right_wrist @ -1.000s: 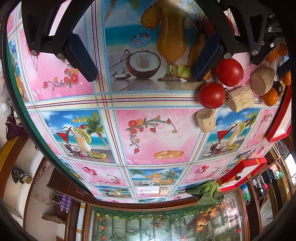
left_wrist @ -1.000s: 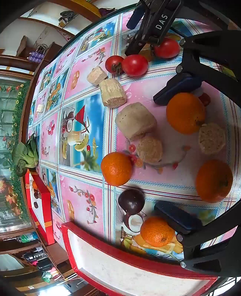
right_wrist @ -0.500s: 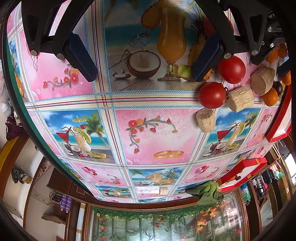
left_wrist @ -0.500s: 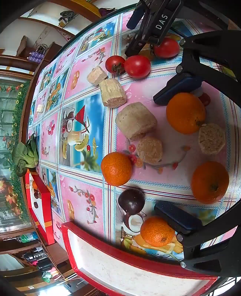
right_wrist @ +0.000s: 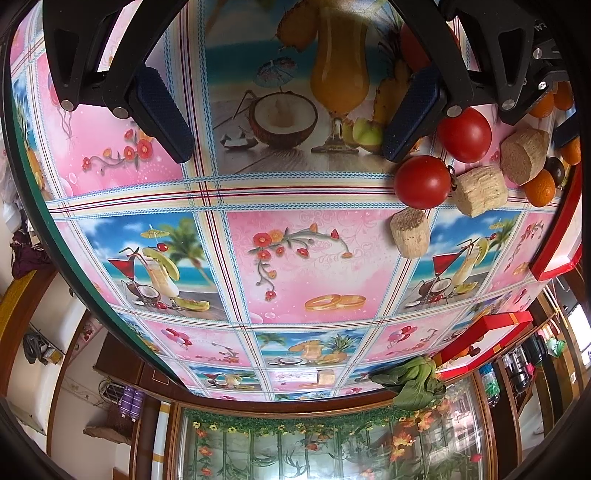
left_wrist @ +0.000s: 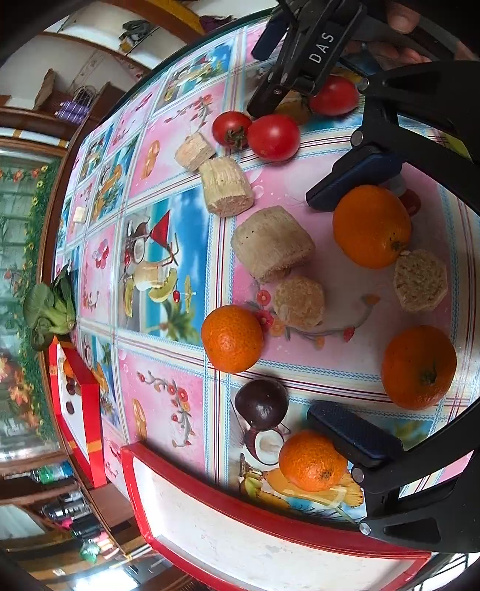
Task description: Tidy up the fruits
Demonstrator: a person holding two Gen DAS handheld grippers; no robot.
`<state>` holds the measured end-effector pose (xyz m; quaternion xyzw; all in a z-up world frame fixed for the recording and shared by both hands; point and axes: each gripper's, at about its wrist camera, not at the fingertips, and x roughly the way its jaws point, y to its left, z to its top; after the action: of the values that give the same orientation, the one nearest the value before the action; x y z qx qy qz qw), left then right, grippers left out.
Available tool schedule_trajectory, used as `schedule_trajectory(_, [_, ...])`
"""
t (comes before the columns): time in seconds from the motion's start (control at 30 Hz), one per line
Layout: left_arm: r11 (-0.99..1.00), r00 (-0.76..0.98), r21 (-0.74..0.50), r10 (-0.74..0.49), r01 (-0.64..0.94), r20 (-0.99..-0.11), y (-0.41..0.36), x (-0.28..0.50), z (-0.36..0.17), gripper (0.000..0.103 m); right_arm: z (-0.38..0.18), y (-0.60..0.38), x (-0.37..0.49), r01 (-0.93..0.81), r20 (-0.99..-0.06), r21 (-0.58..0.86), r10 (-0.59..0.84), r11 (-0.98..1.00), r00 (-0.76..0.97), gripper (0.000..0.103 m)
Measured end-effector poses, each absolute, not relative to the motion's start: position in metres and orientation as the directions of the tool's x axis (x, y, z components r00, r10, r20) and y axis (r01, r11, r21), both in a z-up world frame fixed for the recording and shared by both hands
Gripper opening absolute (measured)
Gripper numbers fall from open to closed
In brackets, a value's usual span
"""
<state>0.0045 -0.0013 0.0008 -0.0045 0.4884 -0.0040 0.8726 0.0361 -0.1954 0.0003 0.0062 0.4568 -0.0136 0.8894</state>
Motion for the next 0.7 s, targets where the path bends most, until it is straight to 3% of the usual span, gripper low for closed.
schedule_trajectory(0.13, [0.992, 0.508, -0.08, -0.117, 0.095, -0.853, 0.016, -0.013, 0.025, 0.103, 0.022, -0.205, 0.012, 0.043, -0.799, 0.052, 0.016, 0.998, 0.602, 0.1])
schedule_trajectory(0.4, [0.97, 0.573, -0.021, -0.161, 0.243, -0.803, 0.049, -0.082, 0.06, 0.103, 0.089, -0.193, -0.085, -0.099, -0.695, 0.125, 0.158, 0.987, 0.702, 0.1])
schedule_trajectory(0.7, [0.965, 0.561, -0.064, -0.201, 0.254, -0.803, 0.069, -0.097, 0.051, 0.103, 0.086, -0.162, -0.134, -0.217, -0.675, 0.165, 0.27, 0.962, 0.687, 0.098])
